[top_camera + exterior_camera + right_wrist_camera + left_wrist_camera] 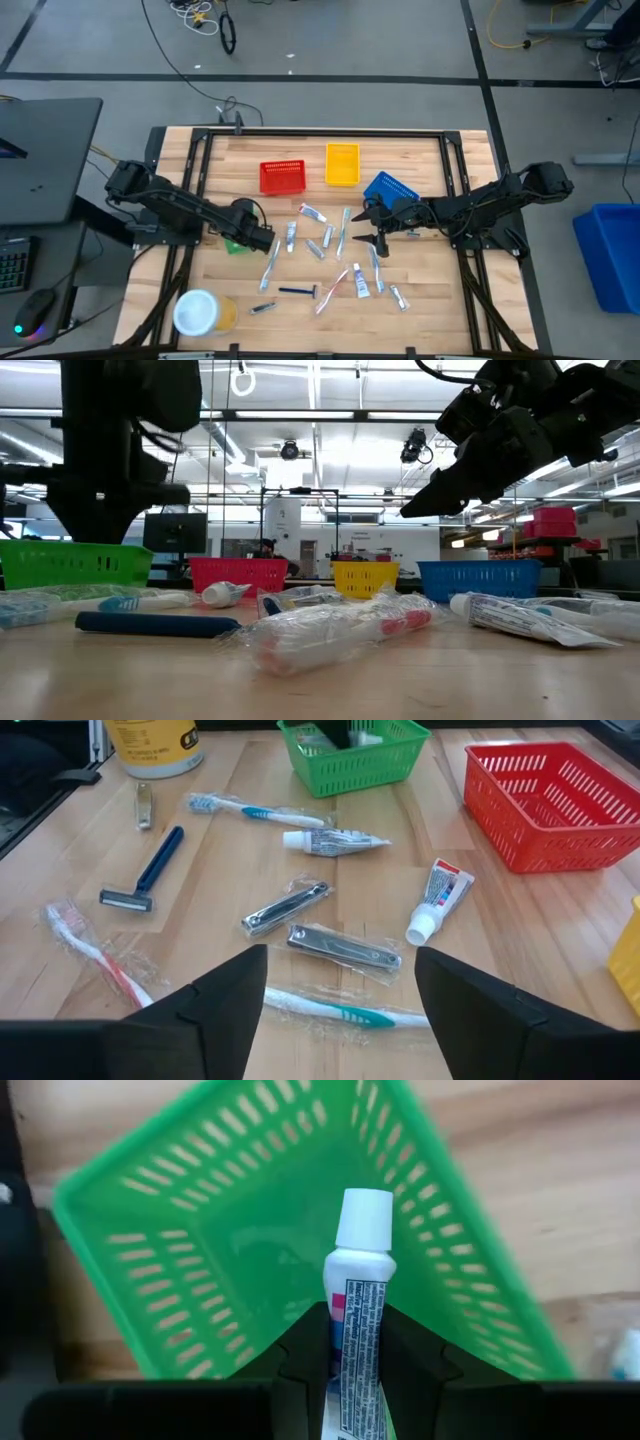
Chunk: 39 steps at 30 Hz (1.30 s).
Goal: Pick & Place Travel size toiletries
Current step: Put the white toothpaste the green bin, then put the blue toothbrush into the red bin
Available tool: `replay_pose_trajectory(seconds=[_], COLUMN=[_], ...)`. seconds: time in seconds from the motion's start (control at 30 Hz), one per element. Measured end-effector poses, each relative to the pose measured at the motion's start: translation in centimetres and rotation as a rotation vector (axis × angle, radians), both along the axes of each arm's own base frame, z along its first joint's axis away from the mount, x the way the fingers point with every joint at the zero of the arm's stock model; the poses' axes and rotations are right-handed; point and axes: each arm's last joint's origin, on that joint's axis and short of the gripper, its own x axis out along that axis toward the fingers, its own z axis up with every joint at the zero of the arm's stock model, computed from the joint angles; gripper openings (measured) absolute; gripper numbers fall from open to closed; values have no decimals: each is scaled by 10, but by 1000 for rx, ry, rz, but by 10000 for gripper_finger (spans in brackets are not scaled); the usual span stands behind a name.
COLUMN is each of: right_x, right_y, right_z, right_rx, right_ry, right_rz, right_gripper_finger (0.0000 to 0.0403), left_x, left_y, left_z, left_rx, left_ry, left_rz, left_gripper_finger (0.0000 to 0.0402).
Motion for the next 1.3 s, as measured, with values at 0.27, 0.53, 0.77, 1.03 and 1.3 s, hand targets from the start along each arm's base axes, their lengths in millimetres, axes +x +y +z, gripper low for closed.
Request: replay_pose_trajectory(seconds=[0.27,0.53,0.77,1.03,1.3], right_x=[0,0,0,0,-1], right_y=[0,0,0,0,0], right_z=[0,0,0,0,-2], right_rx=[-8,-8,-17,-38,-30], right_ry=[-1,-1,-2,-3,19], right_rz=[4,4,8,19,14], right_gripper_finger=[268,270,289,305,304], left_x=[-4,-2,-1,0,20], left_y=[9,18,21,21,13], left_z=[-12,-11,-11,-10,22], left_rx=[-19,4,8,31,25], left_ry=[24,36,58,64,-9], left_rz=[-26,-72,-134,-172,-211], left_gripper_finger=[83,83,118,152,147])
